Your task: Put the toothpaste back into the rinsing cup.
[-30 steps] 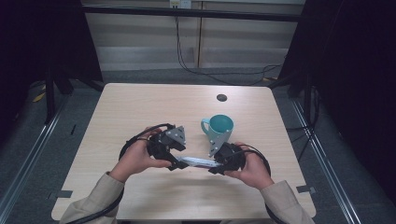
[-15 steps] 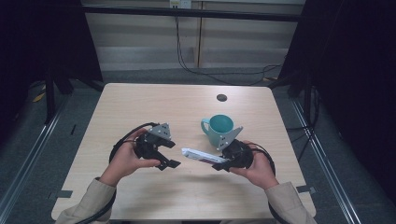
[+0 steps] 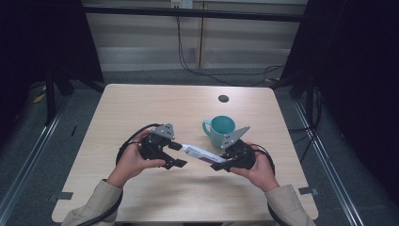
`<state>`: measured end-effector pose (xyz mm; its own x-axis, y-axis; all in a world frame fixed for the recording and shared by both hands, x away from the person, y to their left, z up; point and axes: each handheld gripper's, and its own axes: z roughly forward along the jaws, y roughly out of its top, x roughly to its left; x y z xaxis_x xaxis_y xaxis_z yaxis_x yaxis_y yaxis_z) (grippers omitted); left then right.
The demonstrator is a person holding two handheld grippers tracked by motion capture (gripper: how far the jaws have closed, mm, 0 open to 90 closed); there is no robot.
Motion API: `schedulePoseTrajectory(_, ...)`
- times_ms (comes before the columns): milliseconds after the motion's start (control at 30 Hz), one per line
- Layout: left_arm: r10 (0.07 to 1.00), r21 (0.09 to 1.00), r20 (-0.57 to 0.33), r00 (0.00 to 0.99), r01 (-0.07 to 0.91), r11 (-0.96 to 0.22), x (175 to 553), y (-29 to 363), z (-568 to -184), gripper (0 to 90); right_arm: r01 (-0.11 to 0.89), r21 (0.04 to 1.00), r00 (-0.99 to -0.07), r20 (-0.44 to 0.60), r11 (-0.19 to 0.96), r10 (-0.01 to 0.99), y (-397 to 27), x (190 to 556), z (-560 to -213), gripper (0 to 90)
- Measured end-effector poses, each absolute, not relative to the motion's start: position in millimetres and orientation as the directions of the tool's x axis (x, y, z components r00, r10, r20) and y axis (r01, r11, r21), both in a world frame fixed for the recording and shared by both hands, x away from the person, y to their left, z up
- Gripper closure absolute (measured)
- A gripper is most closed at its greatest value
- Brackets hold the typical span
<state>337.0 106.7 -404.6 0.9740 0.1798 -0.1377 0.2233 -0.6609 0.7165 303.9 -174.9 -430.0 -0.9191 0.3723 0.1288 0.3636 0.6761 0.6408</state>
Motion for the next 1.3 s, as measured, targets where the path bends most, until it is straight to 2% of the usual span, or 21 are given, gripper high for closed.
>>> schedulePoseTrajectory(233, 0.160, 0.720, -0.101, 0.982, 0.184, -0.670, 336.8, 99.8, -396.5, 34.7, 0.358, 0.621, -0.924, 0.128, 0.697, 0.361, -168.6, 304.1, -431.4, 72.3)
schedulePoseTrajectory(633, 0.149, 0.694, -0.070, 0.986, 0.155, -0.703, 337.1, 93.4, -396.3, 48.9, 0.338, 0.610, -0.934, 0.126, 0.717, 0.334, -163.3, 303.6, -430.8, 72.3)
schedulePoseTrajectory(833, 0.127, 0.676, -0.055, 0.990, 0.131, -0.725, 336.6, 89.9, -393.8, 50.8, 0.332, 0.612, -0.937, 0.123, 0.718, 0.328, -163.2, 304.0, -430.2, 72.3)
schedulePoseTrajectory(1067, 0.076, 0.650, -0.021, 0.997, 0.071, -0.757, 330.7, 86.2, -387.6, 57.4, 0.329, 0.607, -0.940, 0.134, 0.723, 0.315, -163.0, 304.3, -427.6, 72.3)
schedulePoseTrajectory(1100, 0.055, 0.642, -0.001, 0.998, 0.043, -0.766, 327.6, 84.2, -386.0, 61.7, 0.331, 0.615, -0.940, 0.146, 0.716, 0.309, -163.8, 305.3, -427.8, 72.0)
schedulePoseTrajectory(1300, 0.051, 0.635, -0.008, 0.999, 0.045, -0.771, 328.4, 82.1, -383.2, 62.4, 0.330, 0.618, -0.940, 0.148, 0.713, 0.306, -165.3, 305.4, -426.6, 72.0)
